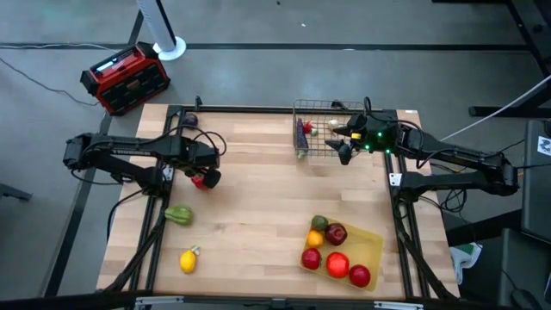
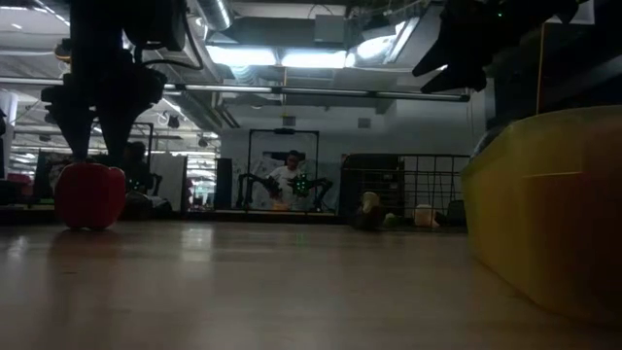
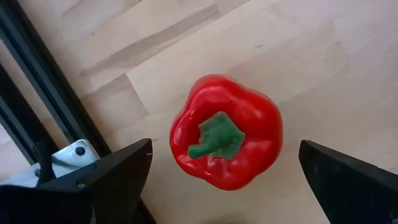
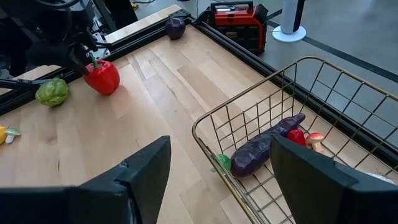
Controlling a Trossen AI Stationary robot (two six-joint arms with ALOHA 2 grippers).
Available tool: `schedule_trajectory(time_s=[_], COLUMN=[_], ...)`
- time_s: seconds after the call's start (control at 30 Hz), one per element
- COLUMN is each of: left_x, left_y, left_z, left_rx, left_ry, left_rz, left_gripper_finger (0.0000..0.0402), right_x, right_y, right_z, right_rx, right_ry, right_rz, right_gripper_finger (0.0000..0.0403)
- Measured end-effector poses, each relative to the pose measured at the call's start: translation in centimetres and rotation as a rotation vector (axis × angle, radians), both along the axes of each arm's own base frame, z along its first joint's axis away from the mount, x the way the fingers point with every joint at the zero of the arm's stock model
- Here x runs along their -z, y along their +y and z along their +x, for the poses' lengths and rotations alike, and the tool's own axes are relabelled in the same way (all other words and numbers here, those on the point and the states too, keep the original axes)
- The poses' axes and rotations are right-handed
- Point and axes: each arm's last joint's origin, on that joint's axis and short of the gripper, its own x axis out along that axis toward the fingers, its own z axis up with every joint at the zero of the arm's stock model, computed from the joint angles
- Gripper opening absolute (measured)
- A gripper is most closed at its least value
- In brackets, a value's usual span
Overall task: Sort produce into baskets
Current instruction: Put the red bell pepper into the wire basket
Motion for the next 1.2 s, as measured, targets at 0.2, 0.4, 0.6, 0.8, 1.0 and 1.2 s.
schedule_trajectory(time_s=[0.2,0.4,0.6,0.8,1.0,1.2], left_x=[1.0,2.7,2.8,2.8,2.8,2.7], left_y=[-0.1,-0.1,-0.1,0.0,0.2,0.3], left_z=[-0.4,-0.5,-0.6,-0.3,-0.1,0.1], left_rx=[0.02,0.024,0.038,0.04,0.009,0.007], left_ry=[0.037,0.019,0.026,0.004,-0.017,-0.04], left_rz=[-0.004,-0.003,-0.002,0.012,0.066,0.103], left_gripper_finger=[0.04,0.04,0.04,0.04,0.04,0.04], right_x=[0.0,0.0,0.0,0.0,0.0,0.0], right_y=[0.0,0.0,0.0,0.0,0.0,0.0], right_z=[0.0,0.0,0.0,0.0,0.0,0.0], right_rx=[0.0,0.0,0.0,-0.001,0.0,0.0], right_ry=[0.0,0.0,0.0,0.0,0.0,0.0], right_rz=[0.0,0.0,0.0,0.0,0.0,0.0], right_gripper_finger=[0.0269,0.0269,0.0269,0.0269,0.0269,0.0269])
